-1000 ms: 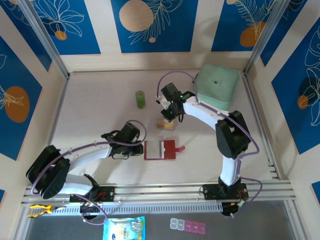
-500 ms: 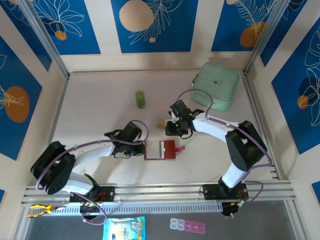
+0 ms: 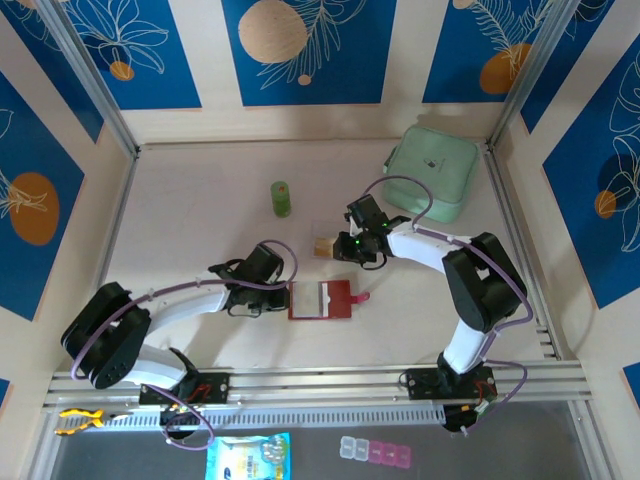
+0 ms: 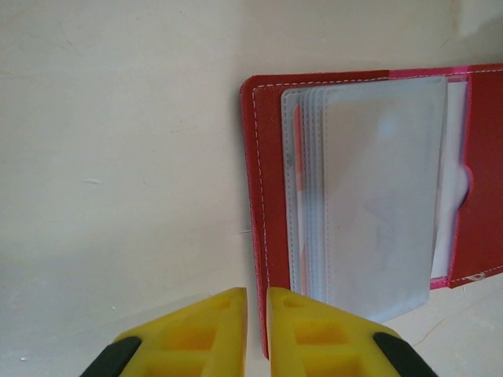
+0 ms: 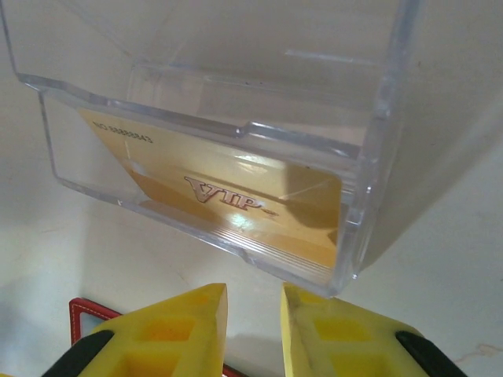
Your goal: Take the credit cards out of the card holder
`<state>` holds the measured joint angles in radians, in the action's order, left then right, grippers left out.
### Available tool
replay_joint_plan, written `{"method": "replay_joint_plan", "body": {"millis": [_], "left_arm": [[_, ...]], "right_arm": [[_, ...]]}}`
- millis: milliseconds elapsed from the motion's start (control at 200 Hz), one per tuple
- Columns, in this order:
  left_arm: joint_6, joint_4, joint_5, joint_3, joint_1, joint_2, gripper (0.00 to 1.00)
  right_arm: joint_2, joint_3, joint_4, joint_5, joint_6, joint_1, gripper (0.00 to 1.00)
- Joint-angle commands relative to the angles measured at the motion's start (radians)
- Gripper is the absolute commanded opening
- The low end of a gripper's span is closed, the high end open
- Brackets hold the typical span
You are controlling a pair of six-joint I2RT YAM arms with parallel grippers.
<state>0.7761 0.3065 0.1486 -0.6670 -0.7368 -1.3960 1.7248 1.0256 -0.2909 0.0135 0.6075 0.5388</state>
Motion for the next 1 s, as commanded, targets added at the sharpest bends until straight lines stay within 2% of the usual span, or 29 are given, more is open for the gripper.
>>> {"method": "replay_joint_plan", "body": {"millis": [0,250,495,715,995], "left_arm": [[-0.011,0.014,0.017,-0.025,0.006,0.025,0.14],[-0.024,-0.012,0.056,-0.029,0.005,0.007,0.12],[-0.029,0.000,0.045,-0.047,0.007,-0.025,0.08],[-0.035,-0.017,0.051,-0.028,0.006,-0.045,0.07],[-0.018,-0.080,0.081,0.013,0.005,-0.049,0.07]], "right_arm": [[-0.016,0.011,0.015,-0.027,0.012,0.003,0.25],[-0.088,-0.011,-0.025,-0.060,0.070,0.049,0.26],[-0.144,-0.085,-0.003,-0.149,0.162,0.133,0.31],[-0.137,-0.129,0.038,-0.213,0.235,0.204,0.35],[-0.090,-0.126,0.061,-0.231,0.270,0.263,0.35]]}}
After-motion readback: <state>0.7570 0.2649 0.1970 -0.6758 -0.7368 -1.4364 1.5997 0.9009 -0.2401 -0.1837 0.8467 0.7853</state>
